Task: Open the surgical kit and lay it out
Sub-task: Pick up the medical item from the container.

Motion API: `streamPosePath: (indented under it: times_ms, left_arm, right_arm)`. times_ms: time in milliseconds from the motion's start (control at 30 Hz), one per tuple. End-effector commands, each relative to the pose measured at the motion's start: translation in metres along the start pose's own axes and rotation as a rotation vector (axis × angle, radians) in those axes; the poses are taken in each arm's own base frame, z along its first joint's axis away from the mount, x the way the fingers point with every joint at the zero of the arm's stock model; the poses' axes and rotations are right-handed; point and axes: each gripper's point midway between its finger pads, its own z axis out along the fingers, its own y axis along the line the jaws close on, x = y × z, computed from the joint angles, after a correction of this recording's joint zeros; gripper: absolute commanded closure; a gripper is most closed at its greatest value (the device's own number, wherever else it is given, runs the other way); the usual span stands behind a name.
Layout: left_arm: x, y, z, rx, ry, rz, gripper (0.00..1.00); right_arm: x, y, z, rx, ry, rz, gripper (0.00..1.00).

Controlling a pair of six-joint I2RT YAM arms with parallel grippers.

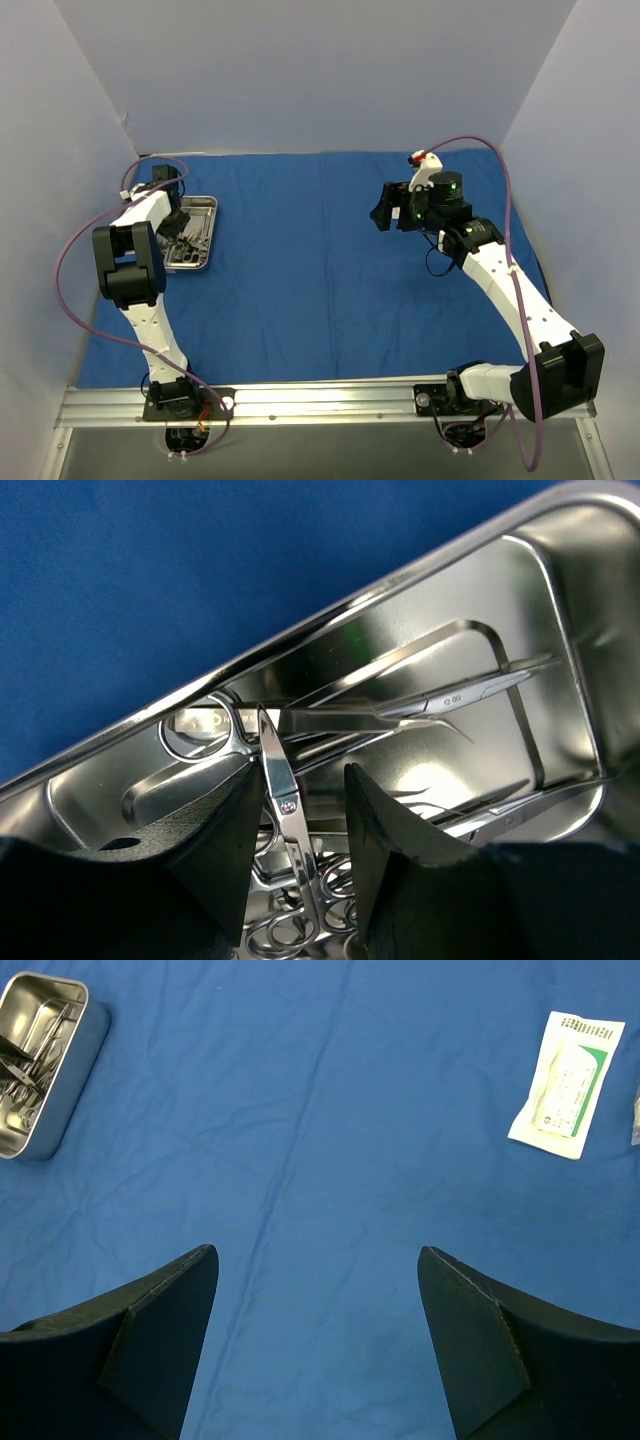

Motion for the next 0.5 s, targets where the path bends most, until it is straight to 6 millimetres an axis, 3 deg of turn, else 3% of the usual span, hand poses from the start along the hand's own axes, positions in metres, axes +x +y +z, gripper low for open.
streamPosePath:
  times_ms: [0, 233, 467]
  left_arm:
    - [-0.007, -0.005, -0.001, -0.006, 0.005, -0.034, 0.54]
    - [0.0, 0.002, 0.004, -0.041, 0.024, -0.03, 0.58]
    - [0.003, 0.003, 0.009, -0.059, 0.033, -0.011, 0.75]
  right_arm:
    - [-0.004, 0.005, 0.002, -0.026, -0.013, -0.013, 0.24]
    - [-0.002, 0.003, 0.003, -0.014, -0.01, -0.021, 0.24]
    - [0.001, 0.002, 0.005, -0.014, -0.002, -0.02, 0.24]
